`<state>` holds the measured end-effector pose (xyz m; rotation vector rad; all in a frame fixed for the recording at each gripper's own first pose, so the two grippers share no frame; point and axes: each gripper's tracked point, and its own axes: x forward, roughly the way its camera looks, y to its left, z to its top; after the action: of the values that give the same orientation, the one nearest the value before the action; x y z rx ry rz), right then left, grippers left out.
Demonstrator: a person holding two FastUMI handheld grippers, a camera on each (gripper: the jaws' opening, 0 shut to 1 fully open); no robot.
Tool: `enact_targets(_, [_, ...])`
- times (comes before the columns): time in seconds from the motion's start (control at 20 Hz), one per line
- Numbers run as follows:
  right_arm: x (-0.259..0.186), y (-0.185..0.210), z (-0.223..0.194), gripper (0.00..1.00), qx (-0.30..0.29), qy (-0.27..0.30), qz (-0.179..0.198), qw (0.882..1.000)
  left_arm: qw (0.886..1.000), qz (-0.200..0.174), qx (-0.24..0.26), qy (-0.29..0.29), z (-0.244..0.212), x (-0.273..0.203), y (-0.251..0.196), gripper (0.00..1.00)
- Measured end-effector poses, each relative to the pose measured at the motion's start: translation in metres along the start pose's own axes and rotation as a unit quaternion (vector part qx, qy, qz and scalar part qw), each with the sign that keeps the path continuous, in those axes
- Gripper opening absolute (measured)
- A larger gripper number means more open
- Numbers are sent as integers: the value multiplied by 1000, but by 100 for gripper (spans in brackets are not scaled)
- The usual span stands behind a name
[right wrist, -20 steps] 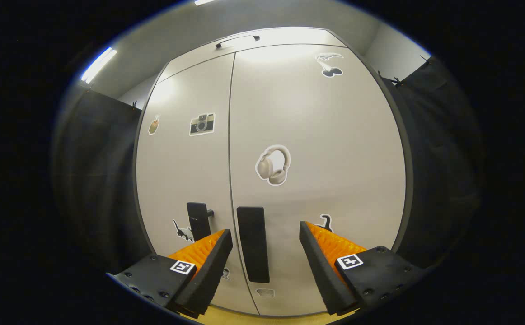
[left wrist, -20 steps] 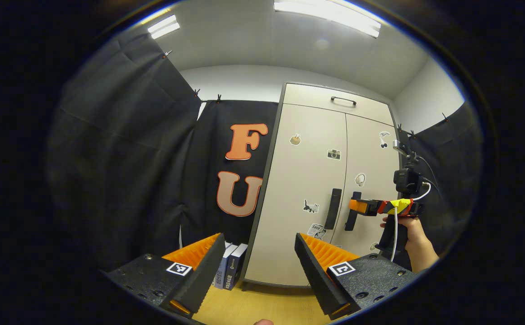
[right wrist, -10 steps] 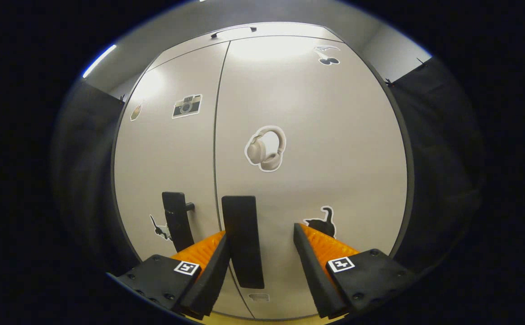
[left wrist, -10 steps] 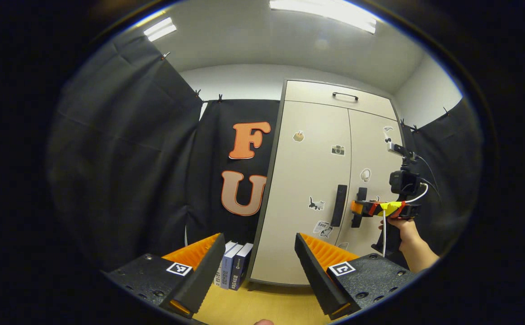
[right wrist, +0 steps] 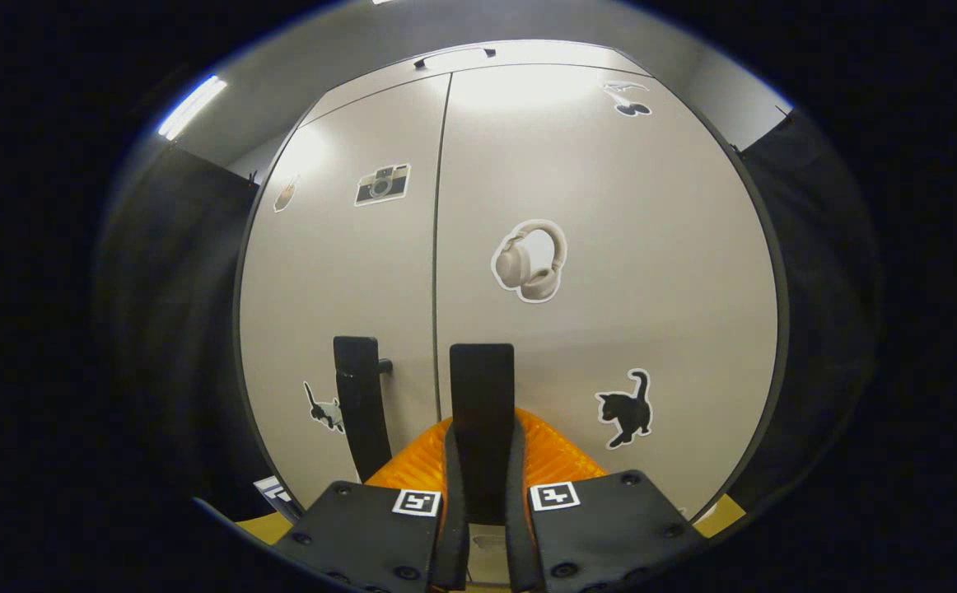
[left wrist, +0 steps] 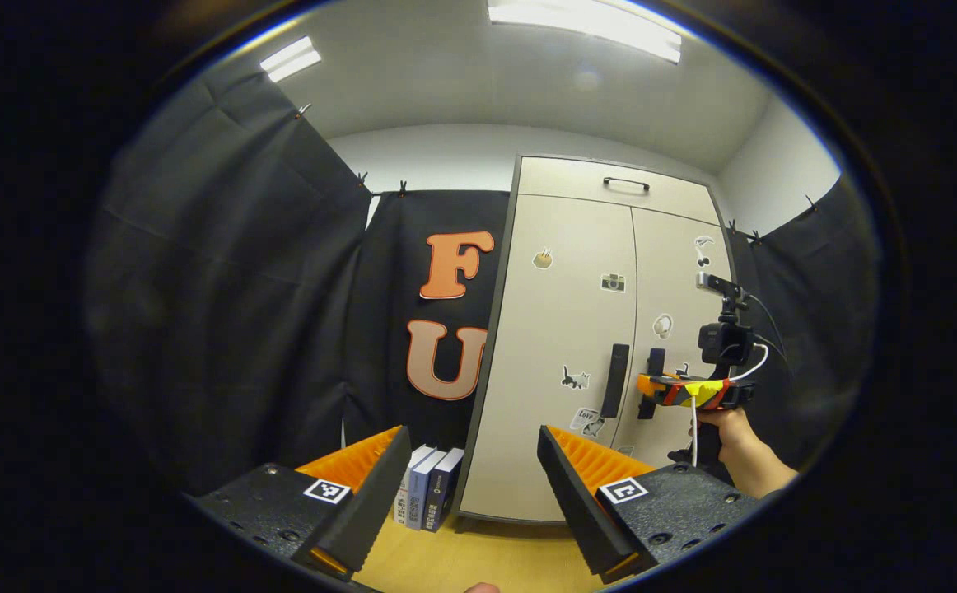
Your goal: Open the right door of the double-door shoe cabinet with the right hand, and open the left door with the left hand.
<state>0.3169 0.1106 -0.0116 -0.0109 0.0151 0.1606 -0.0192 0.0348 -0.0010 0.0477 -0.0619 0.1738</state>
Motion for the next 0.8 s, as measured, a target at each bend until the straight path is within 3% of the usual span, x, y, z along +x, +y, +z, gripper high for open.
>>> enact_targets(0.2, [-13, 1, -1, 26, -6, 11, 11, 1000, 1000, 0, -5, 0, 2, -3, 3, 95])
enact_targets(0.45, [-58, -1, -1, 27, 18, 37, 52, 998, 1000, -20, -23, 6, 4, -1, -5, 94])
enact_targets(0.8, [-121, -21, 2, 27, 1, 41, 105, 994, 999, 3, -43, -16, 15, -4, -20, 94])
